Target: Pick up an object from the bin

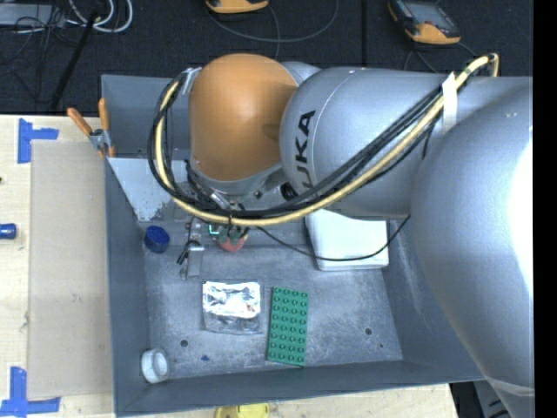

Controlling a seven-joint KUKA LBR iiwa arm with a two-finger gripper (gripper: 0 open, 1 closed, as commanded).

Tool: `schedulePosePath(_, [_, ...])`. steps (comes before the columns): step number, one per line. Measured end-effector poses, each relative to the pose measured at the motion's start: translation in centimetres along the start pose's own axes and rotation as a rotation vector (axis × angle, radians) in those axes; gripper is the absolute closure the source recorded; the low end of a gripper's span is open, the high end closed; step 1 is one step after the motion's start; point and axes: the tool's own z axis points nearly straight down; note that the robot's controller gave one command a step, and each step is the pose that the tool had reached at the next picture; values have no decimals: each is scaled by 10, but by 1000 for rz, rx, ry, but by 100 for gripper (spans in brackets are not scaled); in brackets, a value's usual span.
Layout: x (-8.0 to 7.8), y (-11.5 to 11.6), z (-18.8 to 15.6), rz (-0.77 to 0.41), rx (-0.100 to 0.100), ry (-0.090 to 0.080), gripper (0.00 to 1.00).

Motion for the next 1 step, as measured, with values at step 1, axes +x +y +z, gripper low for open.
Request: schedulePosePath(1, [52, -76, 134, -145, 3, 2, 0])
